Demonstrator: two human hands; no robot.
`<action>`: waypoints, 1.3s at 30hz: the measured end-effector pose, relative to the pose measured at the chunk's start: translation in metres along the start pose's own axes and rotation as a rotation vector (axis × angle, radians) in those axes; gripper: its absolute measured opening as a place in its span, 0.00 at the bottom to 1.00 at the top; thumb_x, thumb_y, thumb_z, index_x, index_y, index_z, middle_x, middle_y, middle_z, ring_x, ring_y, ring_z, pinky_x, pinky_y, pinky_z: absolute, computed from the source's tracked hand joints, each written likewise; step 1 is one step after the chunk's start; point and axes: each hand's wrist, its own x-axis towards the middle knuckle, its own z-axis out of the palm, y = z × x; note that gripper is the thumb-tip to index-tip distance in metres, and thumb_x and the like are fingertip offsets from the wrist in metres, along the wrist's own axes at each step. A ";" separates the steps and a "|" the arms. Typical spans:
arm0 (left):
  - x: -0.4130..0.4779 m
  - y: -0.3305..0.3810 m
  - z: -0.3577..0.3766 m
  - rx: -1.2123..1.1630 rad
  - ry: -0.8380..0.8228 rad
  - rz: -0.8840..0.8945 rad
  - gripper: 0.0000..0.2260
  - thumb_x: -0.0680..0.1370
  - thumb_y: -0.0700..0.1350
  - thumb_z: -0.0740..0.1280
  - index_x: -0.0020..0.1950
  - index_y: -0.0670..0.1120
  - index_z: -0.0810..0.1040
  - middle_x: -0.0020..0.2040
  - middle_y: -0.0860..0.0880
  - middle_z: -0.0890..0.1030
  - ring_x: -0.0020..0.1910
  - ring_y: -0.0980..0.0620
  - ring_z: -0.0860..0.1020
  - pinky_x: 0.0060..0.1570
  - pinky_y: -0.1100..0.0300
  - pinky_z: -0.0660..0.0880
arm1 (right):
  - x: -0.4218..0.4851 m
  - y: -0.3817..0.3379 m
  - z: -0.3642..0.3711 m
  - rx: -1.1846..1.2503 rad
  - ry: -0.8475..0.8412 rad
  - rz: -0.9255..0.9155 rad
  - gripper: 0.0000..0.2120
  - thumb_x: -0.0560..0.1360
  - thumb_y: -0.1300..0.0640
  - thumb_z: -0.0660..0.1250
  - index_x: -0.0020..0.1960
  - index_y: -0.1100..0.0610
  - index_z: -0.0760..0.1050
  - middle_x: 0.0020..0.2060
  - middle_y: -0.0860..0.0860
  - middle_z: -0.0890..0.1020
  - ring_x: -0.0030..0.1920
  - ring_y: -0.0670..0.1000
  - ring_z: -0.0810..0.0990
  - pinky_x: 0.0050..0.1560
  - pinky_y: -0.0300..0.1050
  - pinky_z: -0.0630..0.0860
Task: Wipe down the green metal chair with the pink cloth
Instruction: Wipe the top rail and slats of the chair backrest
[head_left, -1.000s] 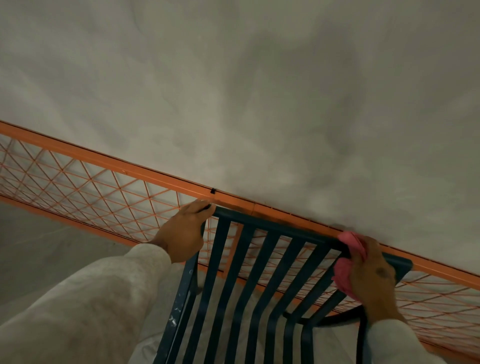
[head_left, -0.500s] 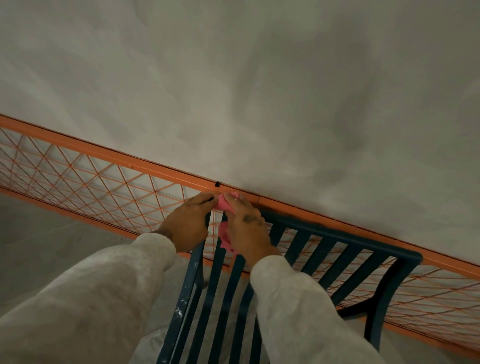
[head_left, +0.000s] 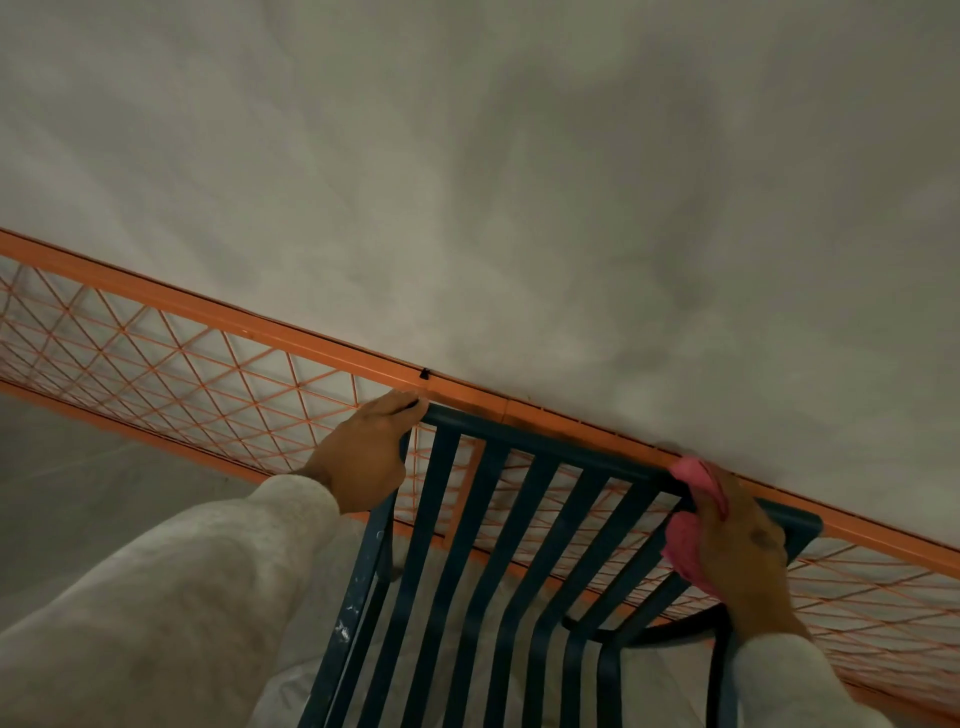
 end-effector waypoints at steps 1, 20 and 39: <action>0.000 -0.001 0.001 -0.005 -0.001 -0.006 0.32 0.75 0.33 0.61 0.77 0.47 0.57 0.78 0.50 0.56 0.76 0.48 0.56 0.74 0.53 0.59 | -0.004 -0.004 0.007 -0.007 0.047 -0.034 0.19 0.76 0.61 0.68 0.63 0.45 0.75 0.62 0.54 0.76 0.55 0.58 0.78 0.55 0.51 0.77; 0.002 0.000 -0.003 0.049 -0.040 0.014 0.33 0.75 0.33 0.61 0.78 0.47 0.54 0.79 0.50 0.53 0.77 0.48 0.53 0.74 0.55 0.54 | -0.016 -0.097 0.066 0.166 -0.349 -0.331 0.21 0.82 0.59 0.60 0.67 0.36 0.69 0.55 0.40 0.78 0.41 0.43 0.82 0.40 0.36 0.81; 0.002 -0.005 -0.012 -0.288 -0.037 -0.049 0.28 0.78 0.33 0.57 0.76 0.50 0.60 0.77 0.53 0.58 0.76 0.52 0.57 0.70 0.63 0.53 | -0.039 -0.112 0.100 0.078 -0.035 -0.271 0.20 0.80 0.57 0.61 0.71 0.48 0.70 0.70 0.51 0.71 0.65 0.57 0.75 0.69 0.54 0.69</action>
